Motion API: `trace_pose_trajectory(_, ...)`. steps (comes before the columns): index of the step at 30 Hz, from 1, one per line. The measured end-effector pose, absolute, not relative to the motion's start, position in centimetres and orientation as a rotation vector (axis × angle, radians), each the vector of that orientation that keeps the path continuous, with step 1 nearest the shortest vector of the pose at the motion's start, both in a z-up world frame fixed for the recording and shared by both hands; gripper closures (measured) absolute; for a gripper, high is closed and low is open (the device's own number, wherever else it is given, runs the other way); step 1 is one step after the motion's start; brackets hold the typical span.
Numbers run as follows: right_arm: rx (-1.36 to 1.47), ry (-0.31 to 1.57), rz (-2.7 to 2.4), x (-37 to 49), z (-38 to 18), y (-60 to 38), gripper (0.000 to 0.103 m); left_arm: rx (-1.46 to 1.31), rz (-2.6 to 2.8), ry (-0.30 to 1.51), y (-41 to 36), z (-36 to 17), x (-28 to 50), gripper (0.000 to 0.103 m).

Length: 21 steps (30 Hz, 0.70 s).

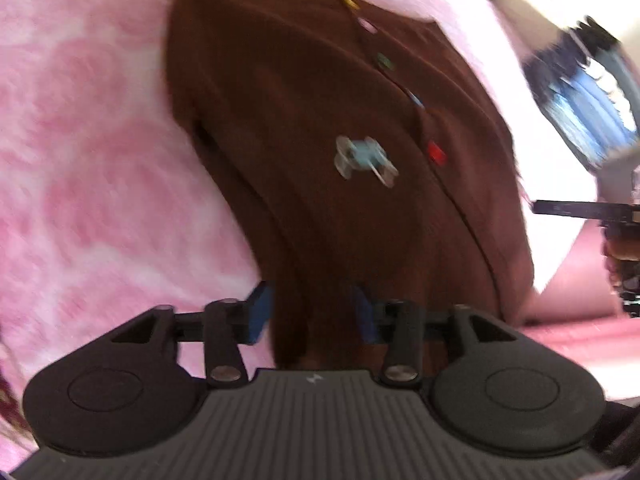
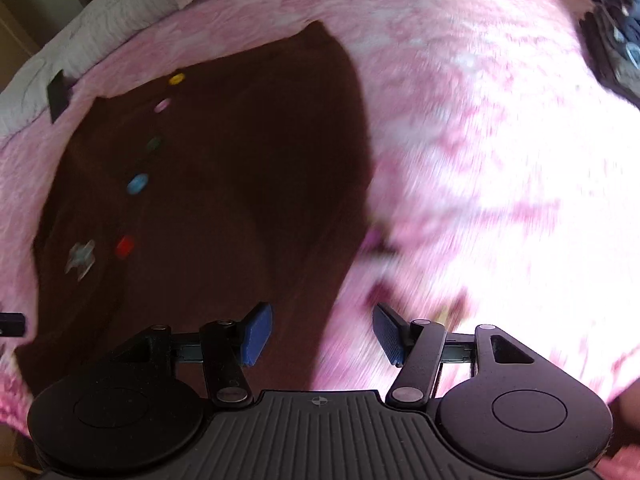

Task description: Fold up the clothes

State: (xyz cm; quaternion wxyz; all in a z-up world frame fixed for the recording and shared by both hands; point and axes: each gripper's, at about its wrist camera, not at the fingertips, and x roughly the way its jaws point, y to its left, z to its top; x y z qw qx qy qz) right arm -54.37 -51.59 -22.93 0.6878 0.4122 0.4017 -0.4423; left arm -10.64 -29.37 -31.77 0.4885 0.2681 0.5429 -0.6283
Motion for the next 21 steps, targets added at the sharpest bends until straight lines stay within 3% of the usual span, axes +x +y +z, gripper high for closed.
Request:
trace_pose_trajectory(3, 0.945, 0.894, -0.997, -53.6, -22.2, -47.4, 0.043, 0.704, -1.59, 1.347, -27.8, -33.2, -11.4, 0.061)
trace_pose_trajectory(4, 0.95, 0.898, -0.999, -53.3, -21.9, -46.2, 0.043, 0.708, -1.608, 1.336, -27.4, -33.3, -11.5, 0.081)
trace_pose_trajectory(5, 0.954, 0.907, -0.995, -52.9, -21.8, -45.1, 0.043, 0.697, -1.617, 1.326, -26.9, -33.1, -11.5, 0.091)
trace_pose_trajectory(11, 0.932, 0.977, -0.923, -50.6, -21.8, -41.2, 0.043, 0.677, -1.613, 1.268, -23.1, -32.1, -10.7, 0.094)
trace_pose_trajectory(13, 0.89, 0.987, -0.9, -50.2, -22.2, -40.7, 0.043, 0.726, -1.604, 1.218, -22.2, -32.5, -11.1, 0.103)
trace_pose_trajectory(18, 0.627, 0.968, -0.8, -49.6, -23.5, -39.2, 0.043, 0.861, -1.661, 0.82, -19.2, -32.5, -13.6, 0.097)
trace_pose_trajectory(20, 0.47, 0.956, -0.743, -49.5, -24.3, -38.0, 0.043, 0.914, -1.69, 0.619, -17.9, -32.3, -14.8, 0.076)
trace_pose_trajectory(21, 0.394, 0.948, -0.712, -49.6, -24.7, -37.3, 0.043, 0.973, -1.714, 0.488, -17.0, -32.4, -15.9, 0.072)
